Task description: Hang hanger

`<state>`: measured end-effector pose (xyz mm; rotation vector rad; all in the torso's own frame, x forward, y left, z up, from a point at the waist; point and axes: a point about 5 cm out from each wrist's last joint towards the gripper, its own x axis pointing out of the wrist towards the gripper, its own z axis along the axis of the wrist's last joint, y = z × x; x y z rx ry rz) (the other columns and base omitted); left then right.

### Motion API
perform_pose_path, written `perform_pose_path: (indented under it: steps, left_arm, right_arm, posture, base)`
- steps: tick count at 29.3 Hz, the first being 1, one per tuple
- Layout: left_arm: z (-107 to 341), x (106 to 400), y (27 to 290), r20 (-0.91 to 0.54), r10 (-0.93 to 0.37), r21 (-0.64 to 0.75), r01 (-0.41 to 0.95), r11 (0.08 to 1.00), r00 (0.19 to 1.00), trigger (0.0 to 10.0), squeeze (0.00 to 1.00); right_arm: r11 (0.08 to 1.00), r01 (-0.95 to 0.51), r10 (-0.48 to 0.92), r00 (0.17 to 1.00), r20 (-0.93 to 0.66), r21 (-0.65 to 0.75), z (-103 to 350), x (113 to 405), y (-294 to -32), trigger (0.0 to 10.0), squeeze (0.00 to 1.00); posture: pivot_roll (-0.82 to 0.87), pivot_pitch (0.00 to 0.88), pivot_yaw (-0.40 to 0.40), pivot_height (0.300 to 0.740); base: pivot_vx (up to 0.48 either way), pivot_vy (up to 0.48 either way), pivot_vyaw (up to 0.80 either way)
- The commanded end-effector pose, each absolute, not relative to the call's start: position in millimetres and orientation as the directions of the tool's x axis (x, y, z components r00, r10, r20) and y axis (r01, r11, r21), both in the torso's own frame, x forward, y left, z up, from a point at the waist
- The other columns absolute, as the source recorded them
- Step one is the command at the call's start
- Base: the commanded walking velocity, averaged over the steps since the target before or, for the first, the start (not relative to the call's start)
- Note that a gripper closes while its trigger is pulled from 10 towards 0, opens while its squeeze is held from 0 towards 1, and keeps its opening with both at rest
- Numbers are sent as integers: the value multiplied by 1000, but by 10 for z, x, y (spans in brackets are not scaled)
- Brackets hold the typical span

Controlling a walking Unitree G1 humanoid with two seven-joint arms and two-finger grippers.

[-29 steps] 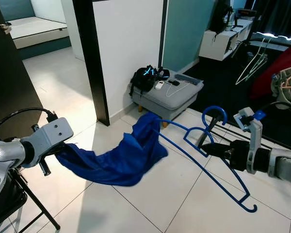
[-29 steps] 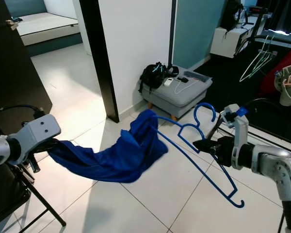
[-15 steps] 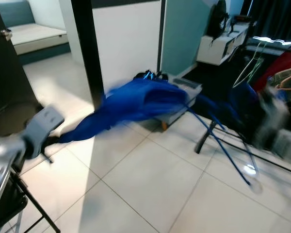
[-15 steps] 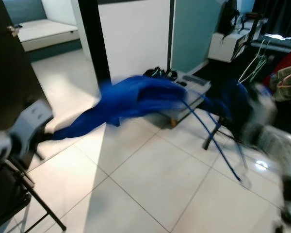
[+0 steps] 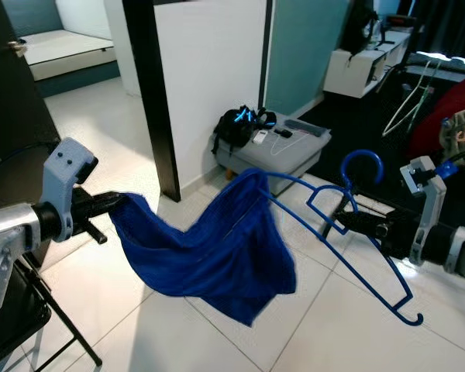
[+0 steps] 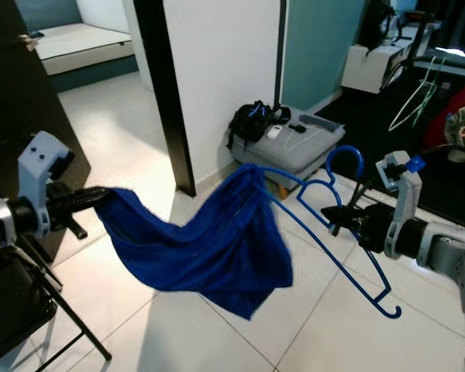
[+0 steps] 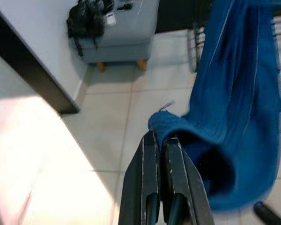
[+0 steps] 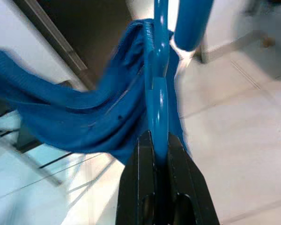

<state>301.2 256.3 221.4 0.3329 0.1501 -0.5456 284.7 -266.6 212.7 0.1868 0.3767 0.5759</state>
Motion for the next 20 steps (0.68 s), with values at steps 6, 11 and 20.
perform_pose_path:
  steps: [6,11,20]
  left_arm:
    - [2350,2994,2610,-206,-441,410,486,772,874,10000,0]
    - [2538,3006,2603,-54,-437,434,415,800,898,10000,0]
    - [2721,2966,2354,142,-540,386,457,802,829,10000,0]
  right_arm:
    - [933,-306,345,909,-232,191,2230,3048,-2873,10000,0]
    - [967,-68,92,992,-87,244,2378,3206,-3083,10000,0]
    - [934,56,-34,997,-68,352,2327,3301,-3133,10000,0]
  posture:
    - [11,0,7,740]
    - [14,0,4,740]
    - [20,0,0,740]
  base:
    - [0,0,0]
    - [0,0,0]
    - [0,0,0]
